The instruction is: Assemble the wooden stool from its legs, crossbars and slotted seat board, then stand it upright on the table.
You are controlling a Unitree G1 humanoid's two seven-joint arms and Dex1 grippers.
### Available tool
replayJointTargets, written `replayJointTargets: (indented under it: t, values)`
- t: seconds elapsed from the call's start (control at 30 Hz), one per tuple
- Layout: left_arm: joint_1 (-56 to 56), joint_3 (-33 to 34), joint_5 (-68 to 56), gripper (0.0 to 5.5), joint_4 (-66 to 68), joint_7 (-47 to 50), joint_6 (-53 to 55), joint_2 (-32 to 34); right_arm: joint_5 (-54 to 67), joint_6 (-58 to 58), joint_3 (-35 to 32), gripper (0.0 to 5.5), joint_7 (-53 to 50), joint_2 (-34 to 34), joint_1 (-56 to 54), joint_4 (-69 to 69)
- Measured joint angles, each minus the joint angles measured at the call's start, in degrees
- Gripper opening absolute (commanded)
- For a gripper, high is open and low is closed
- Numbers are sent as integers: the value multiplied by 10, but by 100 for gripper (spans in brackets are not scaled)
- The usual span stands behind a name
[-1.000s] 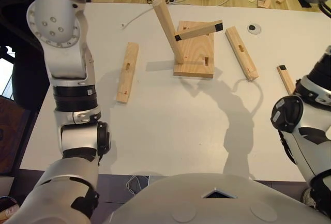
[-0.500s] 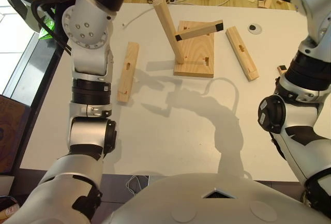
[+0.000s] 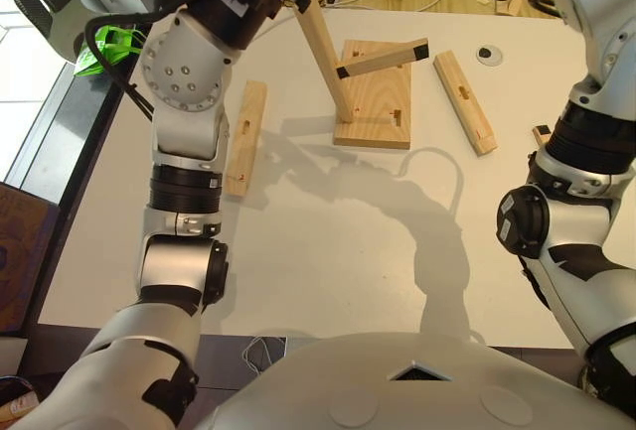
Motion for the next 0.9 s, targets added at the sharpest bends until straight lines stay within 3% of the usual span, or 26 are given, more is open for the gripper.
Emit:
replayJointTargets:
  t: [0.1, 0.2, 0.47, 0.5, 0.9]
  values:
    - [2, 0, 4, 203, 5, -4, -13, 2, 2, 5, -1, 171, -8, -1, 0, 0]
    - [2, 0, 9, 203, 17, -11, -33, 6, 1, 16, -4, 146, -10, -18, 3, -1]
    - [-1, 0, 23, 203, 33, -18, -55, 6, 2, 27, -10, 139, -9, -28, 17, -12]
    - [-4, 0, 27, 240, 35, -18, -56, 6, 2, 25, -11, 139, -9, -28, 21, -16]
    - [-24, 34, 71, 443, 17, 63, -33, 7, 1, -48, -56, 99, -48, -18, 34, -51]
